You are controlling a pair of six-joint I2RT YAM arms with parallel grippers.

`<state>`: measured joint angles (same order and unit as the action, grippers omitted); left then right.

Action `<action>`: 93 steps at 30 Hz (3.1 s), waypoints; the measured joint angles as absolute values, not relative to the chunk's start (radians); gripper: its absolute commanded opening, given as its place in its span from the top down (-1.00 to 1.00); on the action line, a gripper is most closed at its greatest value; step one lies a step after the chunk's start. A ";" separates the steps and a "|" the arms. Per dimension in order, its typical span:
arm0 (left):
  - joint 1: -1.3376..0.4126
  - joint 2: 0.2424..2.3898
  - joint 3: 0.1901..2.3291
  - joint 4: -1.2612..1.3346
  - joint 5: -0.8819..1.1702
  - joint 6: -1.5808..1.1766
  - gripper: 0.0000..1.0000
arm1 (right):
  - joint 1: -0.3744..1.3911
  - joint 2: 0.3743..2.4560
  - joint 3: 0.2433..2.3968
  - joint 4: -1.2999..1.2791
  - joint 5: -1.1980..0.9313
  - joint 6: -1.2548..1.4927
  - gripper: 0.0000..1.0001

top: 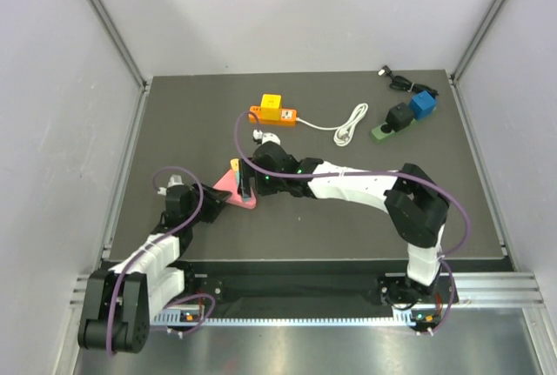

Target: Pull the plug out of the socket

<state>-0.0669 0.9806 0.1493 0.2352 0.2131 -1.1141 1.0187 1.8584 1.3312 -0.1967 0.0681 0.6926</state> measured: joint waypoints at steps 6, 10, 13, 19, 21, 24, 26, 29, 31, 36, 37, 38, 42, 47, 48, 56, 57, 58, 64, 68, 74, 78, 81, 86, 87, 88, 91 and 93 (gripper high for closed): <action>-0.067 0.996 0.145 0.271 0.220 -1.113 0.17 | 1.022 1.926 1.443 -0.285 0.109 0.711 -0.58; -0.066 0.996 0.139 0.286 0.218 -1.113 0.28 | 1.039 1.981 1.547 -0.381 0.163 0.718 -0.43; -0.066 0.998 0.132 0.300 0.216 -1.113 0.37 | 1.059 2.025 1.629 -0.458 0.199 0.727 -0.37; -0.066 1.013 0.128 0.329 0.216 -1.113 0.62 | 1.090 2.082 1.739 -0.579 0.252 0.744 -0.29; -0.066 1.020 0.128 0.338 0.216 -1.114 0.70 | 1.094 2.093 1.760 -0.607 0.265 0.747 -0.26; -0.066 1.026 0.128 0.344 0.216 -1.114 1.00 | 1.100 2.110 1.784 -0.640 0.281 0.753 -0.19; -0.066 1.026 0.131 0.337 0.214 -1.114 1.00 | 1.103 2.119 1.788 -0.657 0.287 0.756 -0.12; -0.066 1.028 0.140 0.321 0.208 -1.114 1.00 | 1.105 2.128 1.790 -0.677 0.289 0.759 -0.02; -0.066 1.032 0.148 0.311 0.206 -1.114 1.00 | 1.106 2.136 1.798 -0.688 0.292 0.763 -0.01; -0.066 1.032 0.155 0.302 0.200 -1.128 1.00 | 1.111 2.148 1.825 -0.698 0.297 0.764 0.06; -0.066 1.032 0.155 0.302 0.198 -1.131 1.00 | 1.111 2.151 1.830 -0.698 0.298 0.764 0.08; -0.066 1.032 0.155 0.302 0.195 -1.135 1.00 | 1.111 2.156 1.837 -0.698 0.300 0.764 0.09; -0.067 1.028 0.155 0.302 0.178 -1.153 1.00 | 1.111 2.185 1.866 -0.700 0.302 0.770 0.10; -0.067 1.023 0.154 0.306 0.164 -1.166 1.00 | 1.111 2.214 1.881 -0.703 0.302 0.791 0.10; -0.067 1.023 0.152 0.309 0.165 -1.166 1.00 | 1.111 2.215 1.881 -0.703 0.302 0.795 0.12; -0.066 0.968 0.134 0.304 0.211 -1.106 0.36 | 1.112 2.215 1.879 -0.696 0.300 0.809 0.49; -0.065 0.968 0.134 0.302 0.218 -1.097 0.08 | 1.111 2.215 1.879 -0.695 0.300 0.809 0.51; -0.065 0.970 0.133 0.294 0.226 -1.088 -0.03 | 1.110 2.214 1.877 -0.693 0.299 0.809 0.53; -0.066 0.971 0.122 0.281 0.270 -1.070 -0.49 | 1.099 2.197 1.842 -0.656 0.279 0.808 0.53; -0.066 0.969 0.118 0.297 0.272 -1.069 -0.49 | 1.085 2.168 1.790 -0.611 0.242 0.809 0.56; -0.065 0.984 0.105 0.342 0.254 -1.072 -0.40 | 1.068 2.146 1.752 -0.581 0.196 0.808 0.56; -0.065 1.015 0.105 0.379 0.233 -1.077 -0.35 | 1.064 2.143 1.747 -0.575 0.180 0.807 0.55; -0.065 1.061 0.105 0.432 0.223 -1.095 -0.31 | 1.063 2.143 1.747 -0.575 0.173 0.805 0.54; -0.065 1.181 0.117 0.558 0.231 -1.121 -0.28 | 1.063 2.143 1.747 -0.572 0.162 0.805 0.53; -0.065 1.202 0.120 0.580 0.234 -1.126 -0.26 | 1.063 2.143 1.747 -0.572 0.159 0.805 0.53; -0.065 1.229 0.124 0.606 0.240 -1.128 -0.24 | 1.063 2.143 1.747 -0.572 0.158 0.805 0.53; -0.065 1.290 0.130 0.672 0.251 -1.135 -0.17 | 1.061 2.143 1.747 -0.572 0.154 0.805 0.53; -0.065 1.320 0.133 0.704 0.255 -1.135 0.06 | 1.060 2.143 1.747 -0.572 0.152 0.804 0.53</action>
